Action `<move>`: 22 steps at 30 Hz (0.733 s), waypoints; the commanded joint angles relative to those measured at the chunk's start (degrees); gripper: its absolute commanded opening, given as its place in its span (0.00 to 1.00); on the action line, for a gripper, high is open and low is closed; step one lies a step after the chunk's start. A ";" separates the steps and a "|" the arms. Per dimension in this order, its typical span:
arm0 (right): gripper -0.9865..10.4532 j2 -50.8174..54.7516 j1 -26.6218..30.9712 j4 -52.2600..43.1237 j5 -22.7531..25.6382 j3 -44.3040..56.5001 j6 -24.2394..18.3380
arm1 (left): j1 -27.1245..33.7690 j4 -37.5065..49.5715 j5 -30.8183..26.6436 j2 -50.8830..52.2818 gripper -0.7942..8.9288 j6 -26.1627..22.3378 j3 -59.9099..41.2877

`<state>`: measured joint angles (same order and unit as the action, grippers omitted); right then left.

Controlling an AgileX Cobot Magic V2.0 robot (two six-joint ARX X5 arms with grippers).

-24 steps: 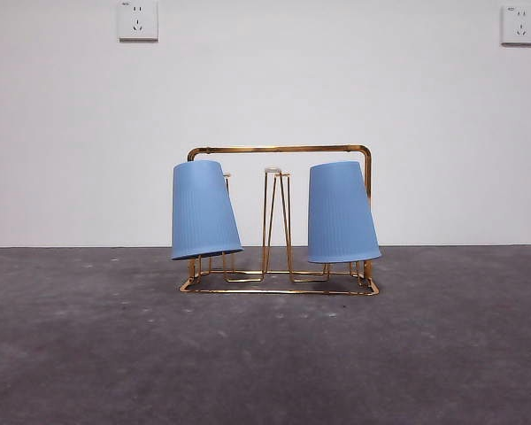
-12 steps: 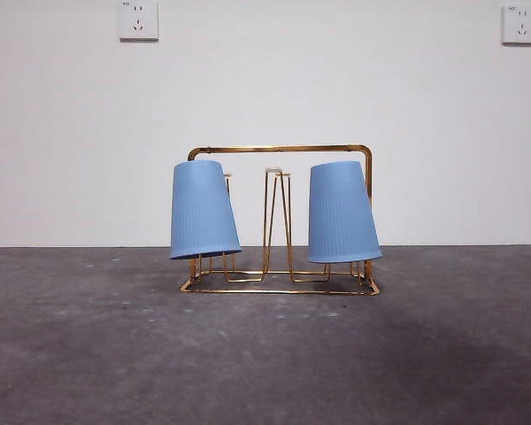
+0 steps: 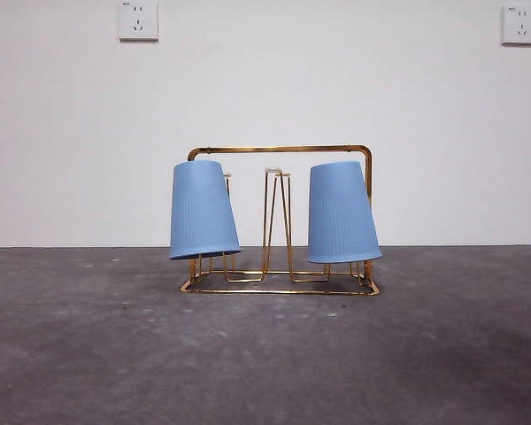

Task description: Pick up cup 1,put cup 1 in the cup rack,pick up cup 2,put cup 2 in the cup rack

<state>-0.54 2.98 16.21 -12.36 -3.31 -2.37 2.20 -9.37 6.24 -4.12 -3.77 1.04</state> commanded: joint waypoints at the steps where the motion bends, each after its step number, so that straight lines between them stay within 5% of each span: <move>1: 0.09 0.09 0.02 -0.55 -0.11 0.50 4.02 | 0.17 0.20 0.13 -0.28 0.08 0.57 -0.59; 22: 0.09 0.00 0.04 -0.42 0.39 0.46 4.31 | 0.17 0.15 0.13 -0.39 0.08 0.57 -0.59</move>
<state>-0.56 2.98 16.21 -12.01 -3.31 1.32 2.20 -9.41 6.24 -4.49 -3.77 1.04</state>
